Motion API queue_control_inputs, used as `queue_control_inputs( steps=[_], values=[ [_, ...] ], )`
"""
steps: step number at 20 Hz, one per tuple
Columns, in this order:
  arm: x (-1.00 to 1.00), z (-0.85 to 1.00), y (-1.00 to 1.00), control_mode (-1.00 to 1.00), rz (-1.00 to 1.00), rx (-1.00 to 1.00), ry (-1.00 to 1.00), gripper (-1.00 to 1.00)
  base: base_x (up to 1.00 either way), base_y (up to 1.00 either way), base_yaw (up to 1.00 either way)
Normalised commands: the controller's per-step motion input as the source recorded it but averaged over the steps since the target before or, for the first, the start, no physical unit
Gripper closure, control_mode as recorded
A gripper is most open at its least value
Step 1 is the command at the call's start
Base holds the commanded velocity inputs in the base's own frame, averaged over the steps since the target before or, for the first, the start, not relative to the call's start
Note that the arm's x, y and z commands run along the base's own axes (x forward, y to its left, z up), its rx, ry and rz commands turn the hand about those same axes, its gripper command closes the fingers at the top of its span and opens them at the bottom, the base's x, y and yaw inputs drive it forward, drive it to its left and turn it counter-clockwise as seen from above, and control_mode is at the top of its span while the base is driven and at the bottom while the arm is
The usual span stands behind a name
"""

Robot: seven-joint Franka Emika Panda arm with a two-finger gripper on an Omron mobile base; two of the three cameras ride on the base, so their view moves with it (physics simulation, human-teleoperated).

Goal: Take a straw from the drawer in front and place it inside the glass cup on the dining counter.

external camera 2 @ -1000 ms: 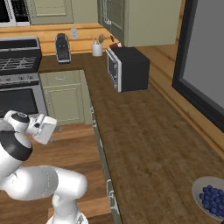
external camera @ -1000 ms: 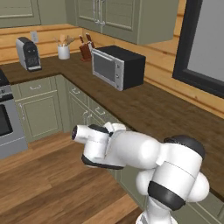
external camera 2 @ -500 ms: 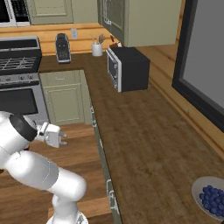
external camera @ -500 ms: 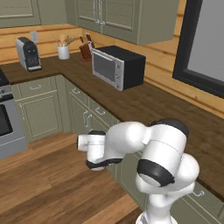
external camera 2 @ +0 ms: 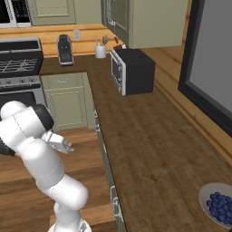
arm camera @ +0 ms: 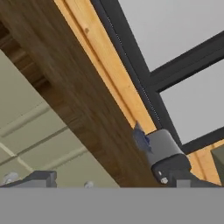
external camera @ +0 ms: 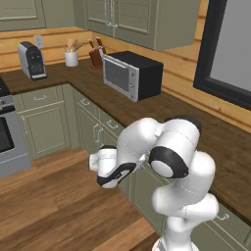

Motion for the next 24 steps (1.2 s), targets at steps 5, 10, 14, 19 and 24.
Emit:
queue_control_inputs(
  steps=[5, 10, 14, 19, 24],
  values=[
    [0.12, 0.0, -0.24, -1.0, 0.0, 0.0, -0.02, -1.0, 0.0, 0.0, 0.0],
    [0.06, -0.04, -0.48, -1.0, 0.19, 0.0, 0.0, -1.0, 0.0, 0.0, 0.0],
    [0.0, -0.12, -0.52, -1.0, 0.23, 0.0, 0.0, -1.0, 0.0, 0.0, 0.0],
    [0.0, -0.15, -0.45, -1.0, 0.2, 0.0, 0.0, -1.0, 0.0, 0.0, 0.0],
    [0.04, -0.16, -0.26, -1.0, 0.09, 0.0, 0.0, -1.0, 0.0, 0.0, 0.0]
  ],
)
